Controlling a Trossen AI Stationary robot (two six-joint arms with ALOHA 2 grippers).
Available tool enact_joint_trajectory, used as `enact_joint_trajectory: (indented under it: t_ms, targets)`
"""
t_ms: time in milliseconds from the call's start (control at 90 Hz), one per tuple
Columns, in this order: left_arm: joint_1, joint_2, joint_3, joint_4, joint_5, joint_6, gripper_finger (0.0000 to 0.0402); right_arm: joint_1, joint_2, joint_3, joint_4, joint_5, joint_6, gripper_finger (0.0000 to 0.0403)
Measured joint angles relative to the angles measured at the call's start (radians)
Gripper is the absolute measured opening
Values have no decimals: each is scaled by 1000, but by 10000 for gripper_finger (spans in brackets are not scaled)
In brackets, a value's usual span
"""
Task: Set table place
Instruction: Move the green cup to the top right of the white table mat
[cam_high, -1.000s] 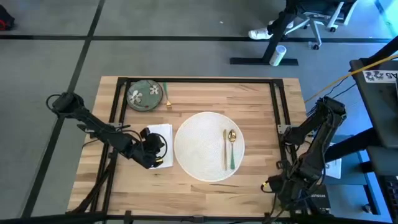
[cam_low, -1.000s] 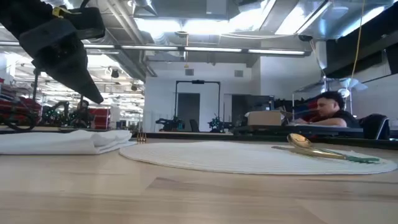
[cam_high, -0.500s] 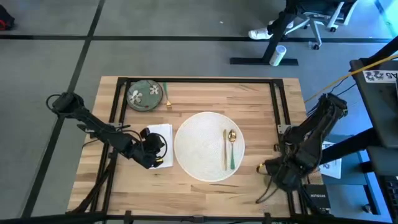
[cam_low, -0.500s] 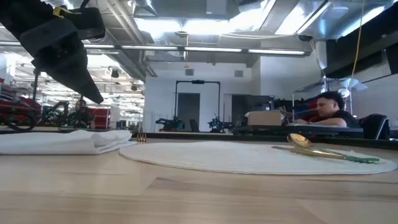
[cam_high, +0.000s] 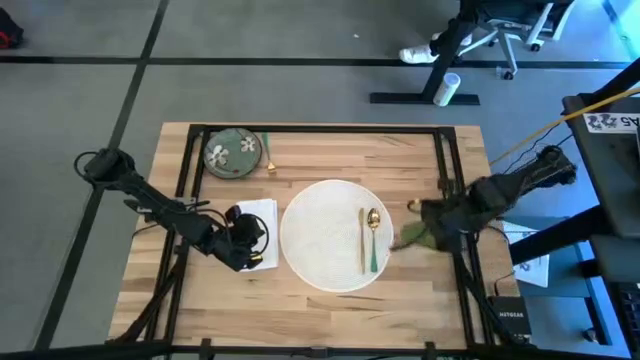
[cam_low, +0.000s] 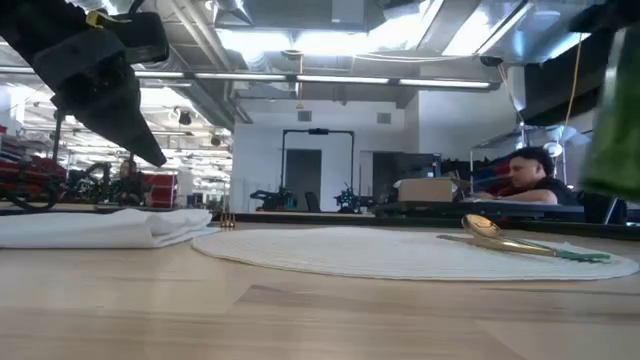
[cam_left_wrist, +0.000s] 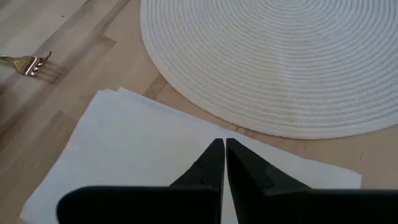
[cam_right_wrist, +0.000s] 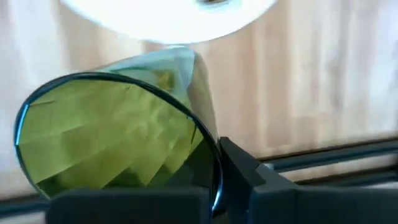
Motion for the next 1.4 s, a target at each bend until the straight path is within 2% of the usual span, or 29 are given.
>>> enact_joint_trajectory:
  t_ms: [122,344,522,644,767,1122,1400]
  targets:
    - [0,0,0,0,0,0,0,-142,2,-1,20,28,-107,0]
    - [0,0,0,0,0,0,0,-415,3,-1,174,20,-373,0]
    - [0,0,0,0,0,0,0,-646,52,-1,256,-58,-578,0]
    - [0,0,0,0,0,0,0,-785,117,0,323,-153,-719,0]
    - [0,0,0,0,0,0,0,-891,200,59,285,-204,-825,0]
    - [1,0,0,0,0,-10,0,-1035,436,405,73,-218,-997,0]
    - [1,0,0,0,0,-12,0,-1031,621,467,52,-221,-1070,0]
